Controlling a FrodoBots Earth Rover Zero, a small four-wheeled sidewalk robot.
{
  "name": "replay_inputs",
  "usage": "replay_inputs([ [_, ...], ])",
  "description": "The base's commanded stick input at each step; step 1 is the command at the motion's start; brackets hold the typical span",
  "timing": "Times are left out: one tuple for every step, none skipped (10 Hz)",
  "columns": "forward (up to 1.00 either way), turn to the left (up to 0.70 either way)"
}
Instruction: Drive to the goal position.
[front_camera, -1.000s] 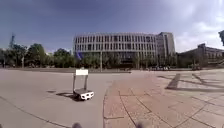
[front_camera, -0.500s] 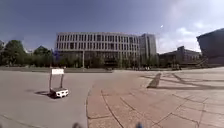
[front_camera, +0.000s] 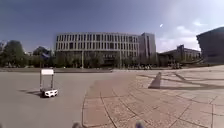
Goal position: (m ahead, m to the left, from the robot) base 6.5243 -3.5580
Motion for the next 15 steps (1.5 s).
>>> replay_inputs([
  [0.7, -0.03],
  [0.7, 0.05],
  [0.7, 0.11],
  [0.7, 0.11],
  [0.7, 0.11],
  [0.7, 0.11],
  [0.7, 0.11],
  [0.7, 0.11],
  [0.7, 0.11],
  [0.7, 0.11],
  [0.7, 0.11],
  [0.7, 0.11],
  [0.7, 0.11],
  [0.7, 0.11],
  [0.7, 0.11],
])
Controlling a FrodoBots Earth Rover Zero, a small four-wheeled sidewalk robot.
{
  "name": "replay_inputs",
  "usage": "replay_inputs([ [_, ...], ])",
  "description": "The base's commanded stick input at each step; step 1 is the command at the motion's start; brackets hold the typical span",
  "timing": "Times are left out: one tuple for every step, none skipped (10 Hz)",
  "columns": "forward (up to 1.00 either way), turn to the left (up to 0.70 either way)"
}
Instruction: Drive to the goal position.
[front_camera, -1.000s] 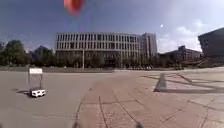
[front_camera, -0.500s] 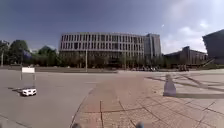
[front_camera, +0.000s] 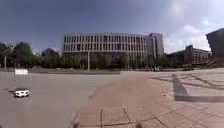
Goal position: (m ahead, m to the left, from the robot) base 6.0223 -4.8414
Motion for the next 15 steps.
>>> replay_inputs([
  [0.7, 0.11],
  [0.7, 0.11],
  [0.7, 0.11],
  [0.7, 0.11],
  [0.7, 0.11],
  [0.7, 0.11],
  [0.7, 0.11],
  [0.7, 0.11],
  [0.7, 0.11],
  [0.7, 0.11],
  [0.7, 0.11],
  [0.7, 0.11],
  [0.7, 0.11],
  [0.7, 0.11],
  [0.7, 0.11],
])
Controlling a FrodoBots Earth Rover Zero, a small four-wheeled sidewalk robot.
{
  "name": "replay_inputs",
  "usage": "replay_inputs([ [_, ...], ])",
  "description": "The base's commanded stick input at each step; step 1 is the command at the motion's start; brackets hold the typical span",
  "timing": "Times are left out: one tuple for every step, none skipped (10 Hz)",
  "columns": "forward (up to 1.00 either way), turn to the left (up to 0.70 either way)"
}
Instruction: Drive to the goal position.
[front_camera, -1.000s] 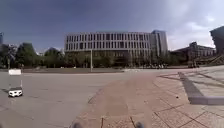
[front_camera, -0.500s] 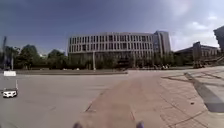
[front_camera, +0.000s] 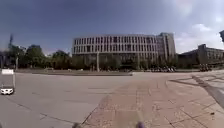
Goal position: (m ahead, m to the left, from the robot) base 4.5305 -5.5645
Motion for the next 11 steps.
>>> replay_inputs([
  [0.7, 0.11],
  [0.7, 0.11],
  [0.7, 0.11],
  [0.7, 0.11],
  [0.7, 0.11],
  [0.7, 0.13],
  [0.7, 0.11],
  [0.7, 0.11],
  [0.7, 0.16],
  [0.7, 0.25],
  [0.7, 0.26],
])
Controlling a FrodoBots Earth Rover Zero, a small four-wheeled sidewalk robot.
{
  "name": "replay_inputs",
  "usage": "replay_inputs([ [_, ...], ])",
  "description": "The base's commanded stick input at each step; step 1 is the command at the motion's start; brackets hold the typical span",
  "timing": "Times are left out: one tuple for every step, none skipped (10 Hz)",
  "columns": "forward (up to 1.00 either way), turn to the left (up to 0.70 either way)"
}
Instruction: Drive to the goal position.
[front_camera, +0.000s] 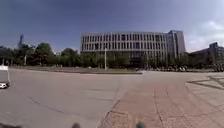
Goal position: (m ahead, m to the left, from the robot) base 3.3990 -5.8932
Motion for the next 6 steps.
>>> replay_inputs([
  [0.7, 0.26],
  [0.7, 0.26],
  [0.7, 0.26],
  [0.7, 0.26],
  [0.7, 0.26],
  [0.7, 0.26],
])
